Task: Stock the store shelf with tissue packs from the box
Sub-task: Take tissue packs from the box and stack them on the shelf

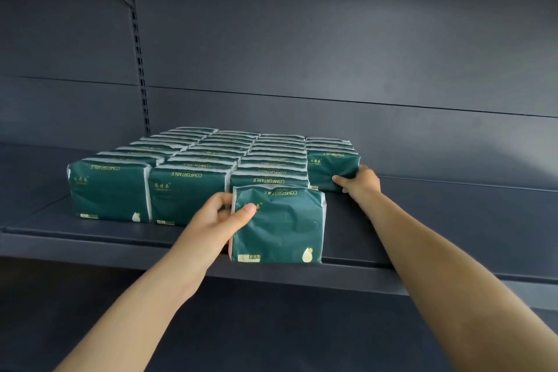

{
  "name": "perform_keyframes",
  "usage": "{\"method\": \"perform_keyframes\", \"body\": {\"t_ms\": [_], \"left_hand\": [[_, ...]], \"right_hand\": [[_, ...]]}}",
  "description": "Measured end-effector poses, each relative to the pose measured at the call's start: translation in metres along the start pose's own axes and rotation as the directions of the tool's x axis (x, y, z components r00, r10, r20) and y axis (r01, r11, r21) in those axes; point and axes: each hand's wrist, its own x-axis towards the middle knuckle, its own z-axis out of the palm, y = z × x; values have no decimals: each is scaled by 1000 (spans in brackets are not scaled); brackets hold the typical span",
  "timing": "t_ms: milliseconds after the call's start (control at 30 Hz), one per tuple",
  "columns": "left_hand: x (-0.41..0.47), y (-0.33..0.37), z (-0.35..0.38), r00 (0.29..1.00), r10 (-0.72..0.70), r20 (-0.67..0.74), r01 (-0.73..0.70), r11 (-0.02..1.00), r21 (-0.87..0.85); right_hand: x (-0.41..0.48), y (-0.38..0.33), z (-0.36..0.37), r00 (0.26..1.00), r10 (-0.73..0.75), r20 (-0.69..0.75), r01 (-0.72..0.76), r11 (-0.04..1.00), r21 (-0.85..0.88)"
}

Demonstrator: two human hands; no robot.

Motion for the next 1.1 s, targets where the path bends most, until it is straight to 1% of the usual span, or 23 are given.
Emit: {"method": "perform_keyframes", "body": {"t_ms": [67,133,200,267,300,333,400,433,467,567,633,700,800,867,933,1000,1033,1067,1100], "left_hand": [[-1,2,0,1000,-4,-2,4,1000,-2],[-2,4,1,1000,-6,-9,6,1000,9],[-5,8,2,1000,-6,-18,6,1000,15],[-7,11,3,1000,-7,-27,7,1000,11],[-9,12,4,999,-8,-33,9,1000,5],[-12,14,6,999,-7,-38,7,1000,-1],[-15,17,9,999,1,-52,-1,1000,-17],[-17,18,11,998,6,-58,-7,1000,-26],[-18,19,14,998,13,-61,-15,999,-33],[-22,23,26,999,38,-36,-39,999,-26],[-24,25,35,998,54,-11,-54,998,-21],[-26,26,42,997,77,8,-77,997,-17],[-29,29,45,989,140,42,-143,983,111],[-28,31,44,980,191,51,-198,941,274],[-25,32,44,962,266,57,-264,857,442],[-21,34,43,931,361,60,-332,764,554],[-17,34,43,908,414,67,-367,707,605],[-13,35,42,879,468,90,-403,629,665],[-8,35,41,851,509,130,-428,526,735]], "right_hand": [[-3,0,-1,998,49,24,-50,999,5],[-15,-3,-6,998,60,10,-60,998,15],[-39,-9,-15,999,35,-21,-34,998,46],[-74,-18,-28,998,-26,-49,31,993,112],[-94,-20,-34,997,-57,-51,66,980,186],[-115,-22,-39,996,-83,-41,92,948,303],[-157,-26,-48,993,-119,-20,111,829,547],[-176,-28,-50,990,-144,-3,115,781,614],[-192,-30,-51,984,-176,17,125,762,636],[-226,-36,-51,962,-263,68,158,747,646],[-234,-37,-50,958,-279,68,187,786,589],[-235,-36,-53,968,-246,38,189,826,531],[-230,-32,-66,979,-199,39,159,876,456],[-223,-30,-77,982,-176,63,130,885,447],[-212,-29,-88,981,-181,70,129,877,463],[-199,-30,-97,982,-183,47,143,883,447],[-190,-30,-100,984,-174,35,141,888,438],[-180,-29,-102,987,-158,25,131,889,440],[-168,-27,-102,990,-136,21,113,889,445]]}}
